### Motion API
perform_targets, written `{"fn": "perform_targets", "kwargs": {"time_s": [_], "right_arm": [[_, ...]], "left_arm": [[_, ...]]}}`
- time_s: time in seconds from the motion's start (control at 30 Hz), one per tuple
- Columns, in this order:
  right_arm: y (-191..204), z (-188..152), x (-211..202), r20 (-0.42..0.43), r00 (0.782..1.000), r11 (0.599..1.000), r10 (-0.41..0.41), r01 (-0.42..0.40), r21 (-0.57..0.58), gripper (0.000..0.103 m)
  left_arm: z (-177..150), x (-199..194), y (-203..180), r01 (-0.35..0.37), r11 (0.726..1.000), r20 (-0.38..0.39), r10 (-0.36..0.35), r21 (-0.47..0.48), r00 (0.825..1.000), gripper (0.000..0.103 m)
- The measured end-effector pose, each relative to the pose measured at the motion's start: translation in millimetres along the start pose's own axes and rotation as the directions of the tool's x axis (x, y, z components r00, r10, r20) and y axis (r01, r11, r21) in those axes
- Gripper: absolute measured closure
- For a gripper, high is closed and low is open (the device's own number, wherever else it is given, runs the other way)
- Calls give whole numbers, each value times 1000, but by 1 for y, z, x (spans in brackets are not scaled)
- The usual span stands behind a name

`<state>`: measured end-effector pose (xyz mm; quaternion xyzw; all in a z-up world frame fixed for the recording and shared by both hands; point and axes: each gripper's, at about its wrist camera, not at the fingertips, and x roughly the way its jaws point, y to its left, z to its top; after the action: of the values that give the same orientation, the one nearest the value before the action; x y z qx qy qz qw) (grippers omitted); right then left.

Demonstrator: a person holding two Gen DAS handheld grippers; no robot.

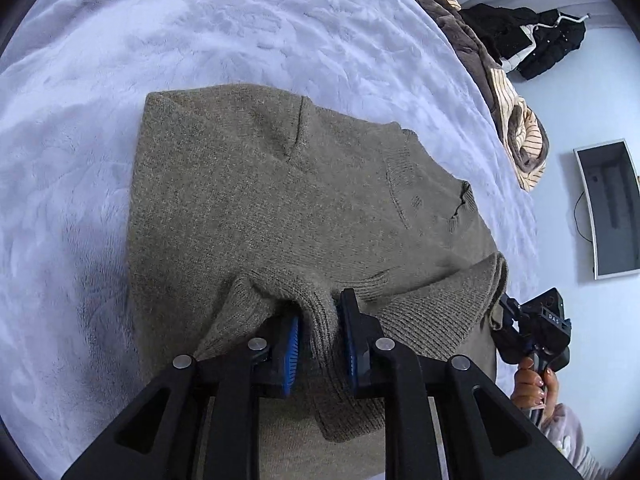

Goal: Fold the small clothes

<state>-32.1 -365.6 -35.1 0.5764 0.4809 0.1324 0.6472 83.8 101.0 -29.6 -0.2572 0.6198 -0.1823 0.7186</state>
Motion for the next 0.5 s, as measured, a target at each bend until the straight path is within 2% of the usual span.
{"fn": "perform_targets", "kwargs": {"time_s": [0.03, 0.07, 0.1, 0.13, 0.17, 0.2, 0.3, 0.37, 0.4, 0.43, 0.5], "right_arm": [[0, -1, -1, 0, 1000, 1000, 16, -16, 8, 94], [1, -1, -2, 1, 999, 999, 34, -34, 13, 94], [3, 0, -3, 3, 998, 998, 58, -59, 17, 94], [6, 3, -6, 8, 997, 997, 79, -79, 21, 94], [9, 6, -8, 16, 996, 996, 91, -92, 24, 93], [13, 10, -9, 30, 995, 995, 94, -95, 24, 90], [28, 17, -15, 62, 998, 999, 32, -30, -26, 90], [41, 17, -22, 93, 992, 991, -85, 94, -92, 89], [47, 16, -24, 112, 984, 980, -140, 154, -126, 83], [54, 15, -26, 131, 972, 962, -196, 217, -168, 68], [66, 11, -28, 155, 946, 914, -286, 318, -252, 47]], "left_arm": [[0, -4, 0, 0, 1000, -4, 0, -1, 1000, 82], [0, -8, -2, -4, 1000, -6, 4, 3, 1000, 74], [0, -12, -4, -11, 1000, -4, 11, 11, 1000, 58], [0, -17, -8, -22, 1000, 14, 21, 22, 1000, 49], [-2, -26, -11, -47, 998, 47, 45, 35, 998, 30], [-3, -33, -16, -73, 996, 87, 68, 56, 994, 24], [0, -43, -26, -118, 988, 124, 105, 99, 987, 24], [1, -45, -30, -177, 975, 142, 158, 134, 977, 24], [1, -45, -31, -192, 970, 145, 170, 152, 975, 24], [2, -45, -32, -203, 964, 144, 179, 169, 973, 24], [2, -47, -30, -203, 963, 143, 178, 178, 973, 24]]}}
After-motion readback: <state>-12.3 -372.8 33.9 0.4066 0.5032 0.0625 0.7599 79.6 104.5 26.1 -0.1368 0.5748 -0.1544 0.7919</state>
